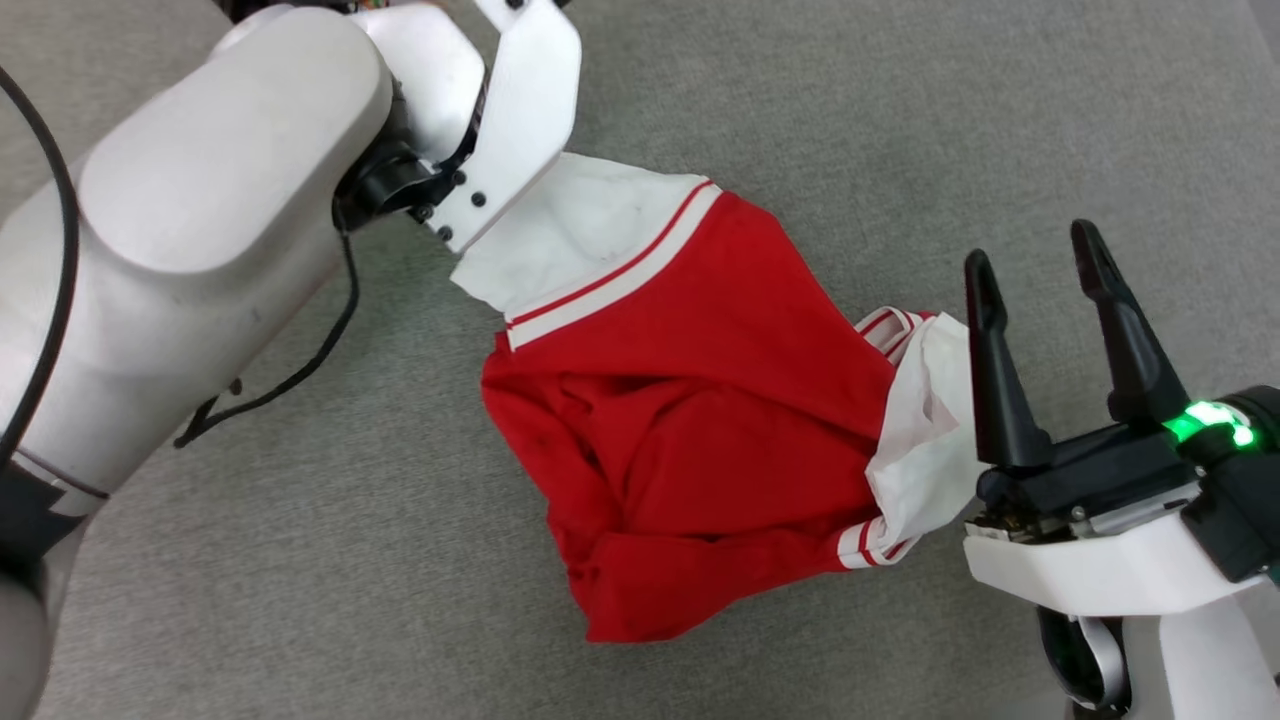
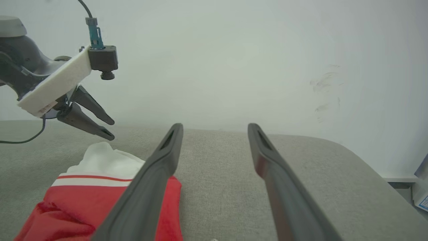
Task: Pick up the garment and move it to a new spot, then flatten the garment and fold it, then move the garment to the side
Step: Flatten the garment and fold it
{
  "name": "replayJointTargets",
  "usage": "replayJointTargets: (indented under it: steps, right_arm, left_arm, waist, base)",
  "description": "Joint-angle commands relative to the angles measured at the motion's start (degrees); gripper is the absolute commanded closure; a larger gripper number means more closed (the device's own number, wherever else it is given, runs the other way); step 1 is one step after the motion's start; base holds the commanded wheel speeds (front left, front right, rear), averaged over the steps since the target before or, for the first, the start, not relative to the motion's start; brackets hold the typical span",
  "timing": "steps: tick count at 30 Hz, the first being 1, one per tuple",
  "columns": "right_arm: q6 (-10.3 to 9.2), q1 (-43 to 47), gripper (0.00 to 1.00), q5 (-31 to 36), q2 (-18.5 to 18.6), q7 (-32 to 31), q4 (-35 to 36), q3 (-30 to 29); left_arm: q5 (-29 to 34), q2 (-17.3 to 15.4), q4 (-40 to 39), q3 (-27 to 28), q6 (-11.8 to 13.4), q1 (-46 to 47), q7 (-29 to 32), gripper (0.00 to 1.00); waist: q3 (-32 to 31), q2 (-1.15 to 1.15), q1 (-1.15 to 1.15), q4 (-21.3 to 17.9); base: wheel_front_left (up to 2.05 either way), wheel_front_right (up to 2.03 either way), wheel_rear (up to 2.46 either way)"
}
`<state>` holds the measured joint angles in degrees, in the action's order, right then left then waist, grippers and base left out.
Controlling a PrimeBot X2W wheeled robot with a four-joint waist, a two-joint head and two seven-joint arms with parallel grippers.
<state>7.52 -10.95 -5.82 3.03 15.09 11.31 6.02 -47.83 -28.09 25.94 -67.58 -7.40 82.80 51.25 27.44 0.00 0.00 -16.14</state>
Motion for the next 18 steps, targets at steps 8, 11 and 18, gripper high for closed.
replayJointTargets:
  steps: [8,11,18]
  right_arm:
    - [-0.06,-2.8,0.00,-1.2,-0.2,0.1,-0.7,2.7]
    - [-0.06,-3.4,0.00,-1.1,-0.2,0.1,-1.0,3.1]
    - [-0.06,-3.8,0.00,0.0,-0.2,0.1,-1.1,3.0]
  left_arm:
    - [-3.6,-3.5,-3.4,-5.8,0.0,-1.8,8.8,0.00]
    - [-1.8,-4.5,-5.5,-6.4,0.0,-5.6,11.7,0.00]
    - [-1.4,-5.2,-7.1,-6.4,0.0,-5.8,8.8,1.00]
  waist:
    - [4.0,0.00,0.00,-3.6]
    - [4.4,0.00,0.00,-3.9]
    - [3.4,0.00,0.00,-2.3]
  base:
    - [0.00,0.00,0.00]
    - [0.00,0.00,0.00]
    - [0.00,0.00,0.00]
